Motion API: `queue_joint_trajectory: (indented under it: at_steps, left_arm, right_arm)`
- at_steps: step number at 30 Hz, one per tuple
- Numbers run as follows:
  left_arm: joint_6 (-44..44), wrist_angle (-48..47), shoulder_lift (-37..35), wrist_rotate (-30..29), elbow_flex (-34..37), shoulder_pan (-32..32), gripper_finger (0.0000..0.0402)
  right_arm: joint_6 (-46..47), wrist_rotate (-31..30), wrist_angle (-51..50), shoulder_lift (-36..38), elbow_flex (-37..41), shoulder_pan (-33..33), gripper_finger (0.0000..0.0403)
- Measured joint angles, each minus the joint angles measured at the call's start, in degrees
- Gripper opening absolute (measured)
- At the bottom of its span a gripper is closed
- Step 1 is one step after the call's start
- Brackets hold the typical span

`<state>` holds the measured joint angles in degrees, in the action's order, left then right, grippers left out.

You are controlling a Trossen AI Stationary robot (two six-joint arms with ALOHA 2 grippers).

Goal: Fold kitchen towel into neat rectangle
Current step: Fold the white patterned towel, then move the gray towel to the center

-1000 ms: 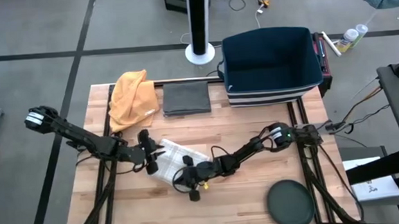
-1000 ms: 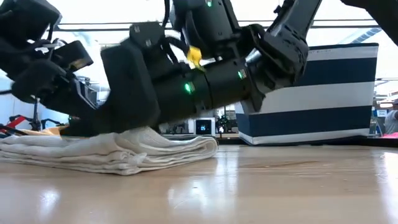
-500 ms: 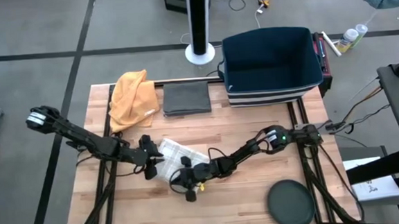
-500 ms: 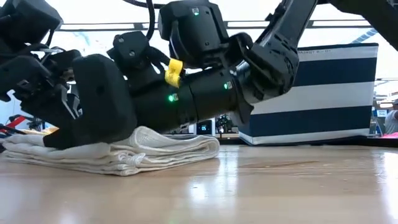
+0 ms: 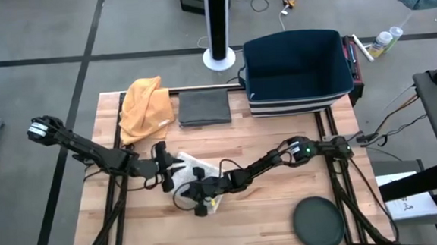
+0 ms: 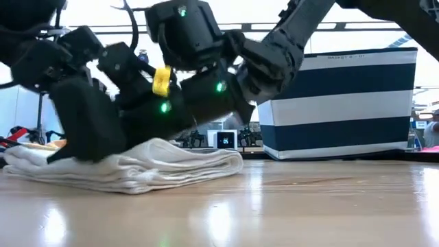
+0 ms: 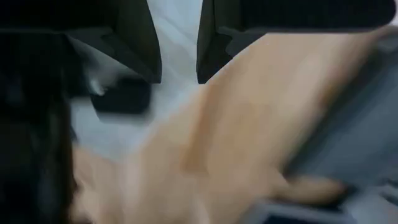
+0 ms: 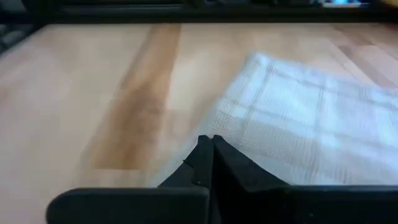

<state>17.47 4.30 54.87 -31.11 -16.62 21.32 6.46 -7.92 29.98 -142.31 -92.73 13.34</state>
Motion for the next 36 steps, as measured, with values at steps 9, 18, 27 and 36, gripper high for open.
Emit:
queue_joint_trajectory:
  at_steps: [9,18,27,36]
  left_arm:
    - [-6.5,1.0,-8.6,-9.4,-3.5,0.0,0.0094]
    - [-8.3,1.2,-15.3,-12.5,0.3,0.2,0.0094]
    - [-12.8,1.3,-18.0,-14.0,0.6,0.2,0.0094]
    - [-12.9,1.1,-18.5,-8.9,0.5,0.4,0.0094]
  right_arm:
    - [-2.5,-2.2,-8.0,11.3,0.1,-0.6,0.0000]
    - [1.7,-13.2,-40.2,21.9,-0.3,-7.9,0.0000]
    - [-6.2,-18.0,-59.6,17.6,-14.0,-15.9,0.0000]
    - [-8.7,-16.6,-70.3,12.7,-24.6,-24.4,0.0000]
